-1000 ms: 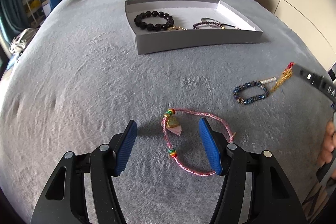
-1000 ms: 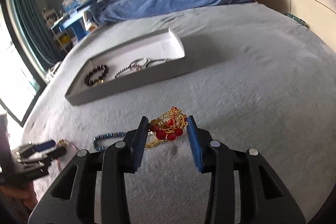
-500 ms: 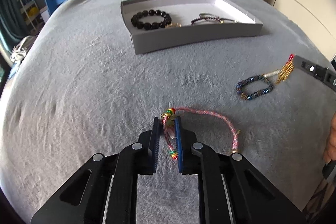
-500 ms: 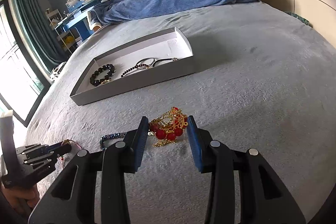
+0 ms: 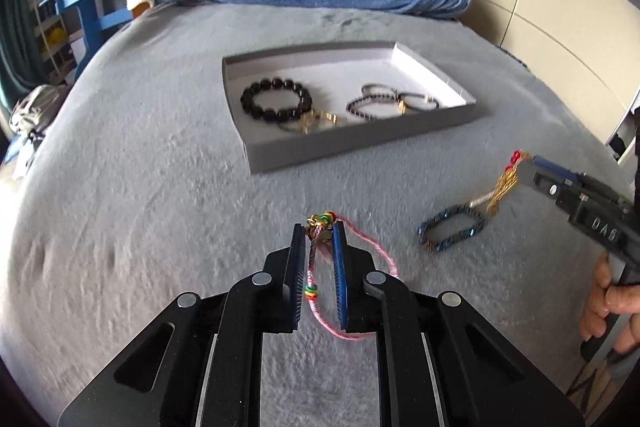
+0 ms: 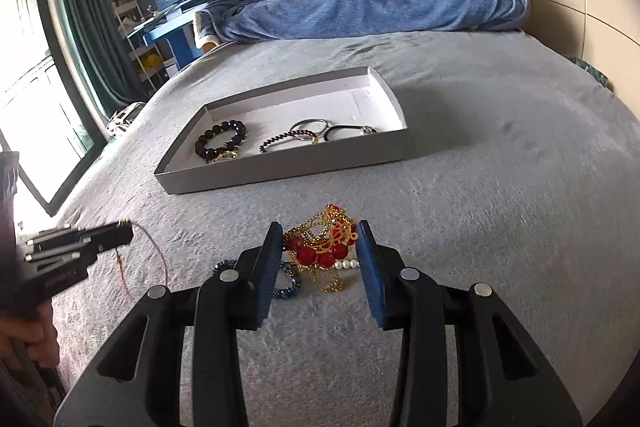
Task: Organize jewelry
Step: 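Grasp the pink cord bracelet with the left tool while the right tool grasps the red-gold beaded piece, then carry the pink bracelet and red-gold piece into the tray and open both tools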
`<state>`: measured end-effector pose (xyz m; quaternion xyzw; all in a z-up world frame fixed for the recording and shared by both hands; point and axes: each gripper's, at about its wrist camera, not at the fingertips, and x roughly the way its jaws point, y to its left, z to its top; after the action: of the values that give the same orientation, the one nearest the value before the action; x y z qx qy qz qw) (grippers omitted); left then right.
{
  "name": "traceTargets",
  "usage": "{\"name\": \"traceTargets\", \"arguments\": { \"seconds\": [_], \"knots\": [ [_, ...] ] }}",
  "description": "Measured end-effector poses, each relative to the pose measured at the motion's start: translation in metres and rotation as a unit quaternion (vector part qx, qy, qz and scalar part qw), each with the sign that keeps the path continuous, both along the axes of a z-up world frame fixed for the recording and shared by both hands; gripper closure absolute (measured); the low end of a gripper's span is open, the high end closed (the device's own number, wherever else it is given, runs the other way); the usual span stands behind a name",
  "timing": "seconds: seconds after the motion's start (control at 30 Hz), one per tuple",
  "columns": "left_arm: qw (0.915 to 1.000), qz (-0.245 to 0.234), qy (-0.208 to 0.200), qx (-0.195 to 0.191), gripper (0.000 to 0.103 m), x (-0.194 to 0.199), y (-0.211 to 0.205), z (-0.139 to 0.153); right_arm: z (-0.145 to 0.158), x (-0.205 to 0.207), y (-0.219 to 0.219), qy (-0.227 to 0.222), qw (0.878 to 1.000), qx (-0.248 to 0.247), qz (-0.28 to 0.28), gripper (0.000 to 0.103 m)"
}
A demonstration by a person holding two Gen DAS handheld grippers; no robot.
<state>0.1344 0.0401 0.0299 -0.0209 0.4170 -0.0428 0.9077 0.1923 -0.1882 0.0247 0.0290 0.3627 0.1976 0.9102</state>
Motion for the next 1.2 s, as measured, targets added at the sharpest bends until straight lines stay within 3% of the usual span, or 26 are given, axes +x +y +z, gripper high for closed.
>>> {"name": "traceTargets", "arguments": {
  "seconds": [0.57, 1.2],
  "knots": [
    [0.9985, -0.019, -0.049, 0.016, 0.089, 0.029, 0.0, 0.035, 0.029, 0.029, 0.023, -0.028, 0.999, -0.008, 0.042, 0.065],
    [0.9971, -0.009, -0.075, 0.001, 0.089, 0.067, 0.015, 0.055, 0.052, 0.074, 0.049, -0.049, 0.996, -0.003, 0.068, 0.065]
  ]
}}
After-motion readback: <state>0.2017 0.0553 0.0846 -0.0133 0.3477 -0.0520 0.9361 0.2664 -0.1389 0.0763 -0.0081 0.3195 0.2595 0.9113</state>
